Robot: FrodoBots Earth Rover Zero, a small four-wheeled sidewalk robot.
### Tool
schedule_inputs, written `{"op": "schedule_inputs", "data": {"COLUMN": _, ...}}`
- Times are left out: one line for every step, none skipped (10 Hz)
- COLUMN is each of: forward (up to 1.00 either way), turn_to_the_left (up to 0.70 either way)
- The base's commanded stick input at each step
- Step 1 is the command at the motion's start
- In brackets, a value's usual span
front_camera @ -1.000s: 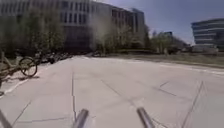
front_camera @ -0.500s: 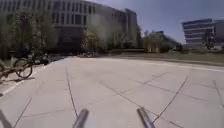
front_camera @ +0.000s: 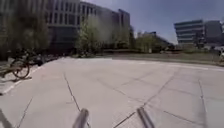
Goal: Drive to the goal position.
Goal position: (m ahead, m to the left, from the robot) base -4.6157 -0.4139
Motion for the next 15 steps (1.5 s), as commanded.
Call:
{"op": "schedule_inputs", "data": {"forward": -0.7, "turn_to_the_left": 0.0}}
{"op": "schedule_inputs", "data": {"forward": -0.7, "turn_to_the_left": 0.0}}
{"op": "schedule_inputs", "data": {"forward": -0.7, "turn_to_the_left": 0.0}}
{"op": "schedule_inputs", "data": {"forward": -0.7, "turn_to_the_left": 0.0}}
{"op": "schedule_inputs", "data": {"forward": -0.7, "turn_to_the_left": 0.0}}
{"op": "schedule_inputs", "data": {"forward": -0.7, "turn_to_the_left": 0.01}}
{"op": "schedule_inputs", "data": {"forward": -0.7, "turn_to_the_left": 0.03}}
{"op": "schedule_inputs", "data": {"forward": -0.7, "turn_to_the_left": 0.35}}
{"op": "schedule_inputs", "data": {"forward": -0.7, "turn_to_the_left": 0.35}}
{"op": "schedule_inputs", "data": {"forward": -0.7, "turn_to_the_left": 0.35}}
{"op": "schedule_inputs", "data": {"forward": -0.7, "turn_to_the_left": 0.35}}
{"op": "schedule_inputs", "data": {"forward": -0.7, "turn_to_the_left": 0.35}}
{"op": "schedule_inputs", "data": {"forward": -0.7, "turn_to_the_left": 0.35}}
{"op": "schedule_inputs", "data": {"forward": -0.7, "turn_to_the_left": 0.35}}
{"op": "schedule_inputs", "data": {"forward": -0.7, "turn_to_the_left": 0.35}}
